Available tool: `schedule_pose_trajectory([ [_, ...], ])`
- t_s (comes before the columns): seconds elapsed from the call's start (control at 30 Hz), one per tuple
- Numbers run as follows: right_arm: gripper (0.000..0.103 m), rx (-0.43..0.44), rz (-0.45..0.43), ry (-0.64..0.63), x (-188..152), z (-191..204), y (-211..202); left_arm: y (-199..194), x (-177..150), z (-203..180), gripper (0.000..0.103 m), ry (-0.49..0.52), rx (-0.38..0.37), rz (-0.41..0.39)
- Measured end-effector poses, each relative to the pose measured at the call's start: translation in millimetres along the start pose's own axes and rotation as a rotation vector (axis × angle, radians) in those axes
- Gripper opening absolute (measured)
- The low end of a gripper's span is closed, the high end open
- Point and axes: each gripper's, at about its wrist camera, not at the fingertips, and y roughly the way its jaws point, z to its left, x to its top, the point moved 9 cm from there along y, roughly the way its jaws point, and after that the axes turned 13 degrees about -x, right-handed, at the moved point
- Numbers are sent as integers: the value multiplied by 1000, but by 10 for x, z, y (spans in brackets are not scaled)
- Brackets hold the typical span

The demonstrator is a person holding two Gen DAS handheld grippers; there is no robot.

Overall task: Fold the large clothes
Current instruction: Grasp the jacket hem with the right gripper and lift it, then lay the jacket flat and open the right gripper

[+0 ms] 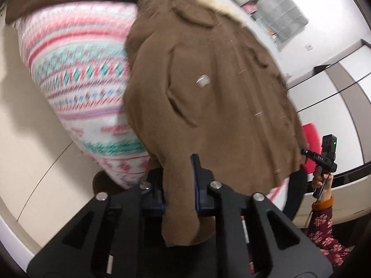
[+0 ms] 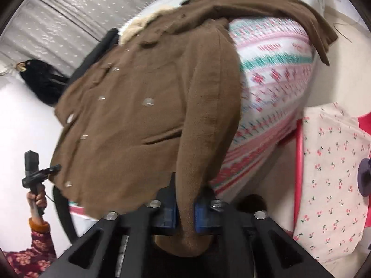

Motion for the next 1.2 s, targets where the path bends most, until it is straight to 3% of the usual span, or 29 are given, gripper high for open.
schedule_pose_trajectory([
  [0.13,8,99,-157,4,284,355,-734,-577,419,-543,15,20,-119,-185],
  [0.23,8,139,-229,32,464,484,-1244,-827,545,-741,15,16,-169,-226],
  [0.3,8,118,-219,45,470,470,-1363,-841,489,-674,15,10,-113,-190],
  [0.37,9,60,-163,55,393,360,-1293,-693,310,-425,18,3,12,-104],
  [0.43,10,-103,-43,27,146,127,-931,-434,18,-10,22,-15,186,38],
  [0.53,21,-281,141,-6,-271,-204,-417,-298,-288,476,26,-72,355,157],
  [0.57,27,-294,139,-4,-307,-264,-376,-341,-282,521,32,-93,339,132],
  [0.63,29,-275,96,27,-230,-328,-476,-533,-139,511,40,-116,341,39],
  [0.67,33,-280,65,45,-137,-350,-562,-641,-30,480,51,-107,367,-21],
  [0.7,43,-285,36,53,-33,-346,-632,-689,50,451,66,-92,385,-65],
  [0.73,49,-288,-4,59,100,-337,-705,-791,199,357,71,-53,409,-144],
  [0.77,55,-283,-37,64,234,-325,-750,-830,280,291,77,-20,413,-187],
  [0.87,55,-242,-91,92,574,-233,-776,-708,502,-20,81,73,382,-242],
  [1.07,55,-159,-129,212,1216,-166,-446,5,787,-426,82,157,307,-99],
  [1.2,55,-145,-141,299,1455,-404,-284,220,1011,-799,82,232,280,-89],
])
